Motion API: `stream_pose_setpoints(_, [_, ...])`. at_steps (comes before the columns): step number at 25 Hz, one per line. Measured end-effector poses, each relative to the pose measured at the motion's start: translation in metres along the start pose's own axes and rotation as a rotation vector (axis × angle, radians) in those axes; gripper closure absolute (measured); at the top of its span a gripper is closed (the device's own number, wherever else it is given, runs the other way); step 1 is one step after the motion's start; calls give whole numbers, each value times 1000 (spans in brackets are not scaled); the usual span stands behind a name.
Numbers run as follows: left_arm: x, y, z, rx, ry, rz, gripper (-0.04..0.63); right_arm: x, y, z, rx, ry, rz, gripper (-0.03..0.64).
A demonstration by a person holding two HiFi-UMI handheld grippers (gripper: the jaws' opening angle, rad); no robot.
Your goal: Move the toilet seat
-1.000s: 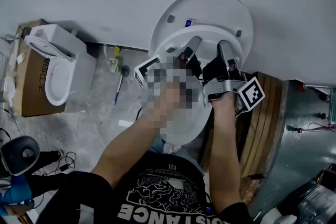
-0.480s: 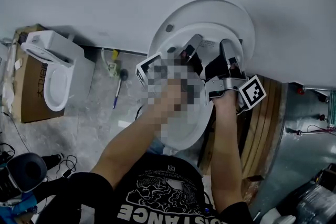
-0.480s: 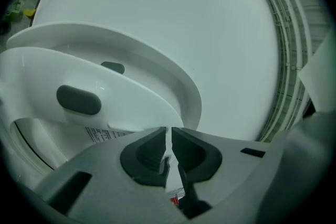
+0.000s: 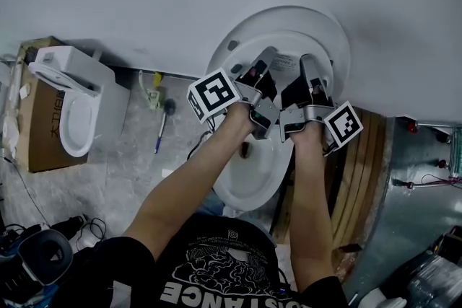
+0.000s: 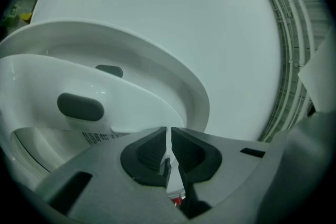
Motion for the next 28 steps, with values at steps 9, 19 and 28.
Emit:
stream_pose_setpoints(9, [19, -16, 22, -4, -4, 30, 555, -18, -26, 14, 52, 52, -38, 534])
stream_pose_setpoints(19, [7, -11, 13, 29, -95, 72, 555, 4, -22, 8, 130, 203, -52, 534])
stream_pose_setpoints(28, [-19, 14, -36, 100, -302, 135, 555, 35, 23, -18, 199, 377, -91, 569])
Point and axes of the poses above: the fingertips, and each gripper's own axes: y backward along the fingers, x to its left, z out of its top, the point moved 7 cm from there along y, backward along the fingers, and after that the axes turned 14 degrees about x, right-handed, at the moved point
